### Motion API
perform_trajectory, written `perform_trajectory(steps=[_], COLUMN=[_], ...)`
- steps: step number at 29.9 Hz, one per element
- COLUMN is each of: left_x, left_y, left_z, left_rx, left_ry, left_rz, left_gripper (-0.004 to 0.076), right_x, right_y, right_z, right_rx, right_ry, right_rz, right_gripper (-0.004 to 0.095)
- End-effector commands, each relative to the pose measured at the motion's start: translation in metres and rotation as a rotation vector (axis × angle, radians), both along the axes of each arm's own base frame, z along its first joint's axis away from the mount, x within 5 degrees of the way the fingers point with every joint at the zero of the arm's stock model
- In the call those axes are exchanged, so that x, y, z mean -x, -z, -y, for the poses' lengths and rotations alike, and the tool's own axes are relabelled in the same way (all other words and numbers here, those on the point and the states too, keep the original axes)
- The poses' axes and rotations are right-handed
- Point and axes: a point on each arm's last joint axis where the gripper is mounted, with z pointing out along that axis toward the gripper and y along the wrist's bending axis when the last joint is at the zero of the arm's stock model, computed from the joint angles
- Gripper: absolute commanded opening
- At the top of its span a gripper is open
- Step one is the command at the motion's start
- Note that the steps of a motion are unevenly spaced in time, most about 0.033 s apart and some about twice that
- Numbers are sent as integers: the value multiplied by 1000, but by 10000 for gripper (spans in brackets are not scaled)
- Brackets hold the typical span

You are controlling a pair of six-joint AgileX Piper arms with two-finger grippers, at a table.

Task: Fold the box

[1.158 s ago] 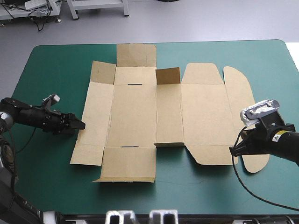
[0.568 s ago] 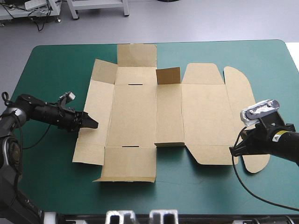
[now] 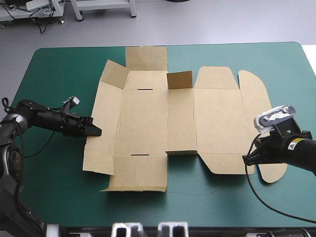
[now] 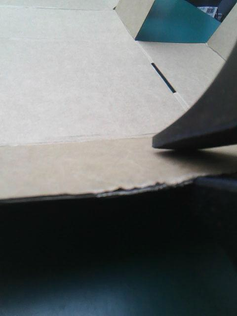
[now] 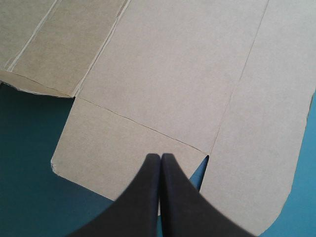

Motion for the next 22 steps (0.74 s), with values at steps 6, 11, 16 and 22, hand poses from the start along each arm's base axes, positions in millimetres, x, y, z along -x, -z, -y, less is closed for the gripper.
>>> perform_trajectory(steps=[6, 11, 16, 22], left_x=[0, -4, -12, -23], left_y=[-25, -36, -66, -120], left_z=[8, 11, 22, 55], left_rx=[87, 98, -7, -146], left_ry=[49, 107, 221, 375], left_rz=[99, 185, 300, 480], left_gripper=[8, -9, -9, -9], right_x=[-3, -3, -3, -3], right_y=[-9, -9, -9, -9], right_z=[0, 0, 0, 0], right_rx=[-13, -13, -13, -11], right_ry=[12, 12, 11, 12], right_rz=[66, 66, 64, 64], right_gripper=[-17, -17, -18, -18])
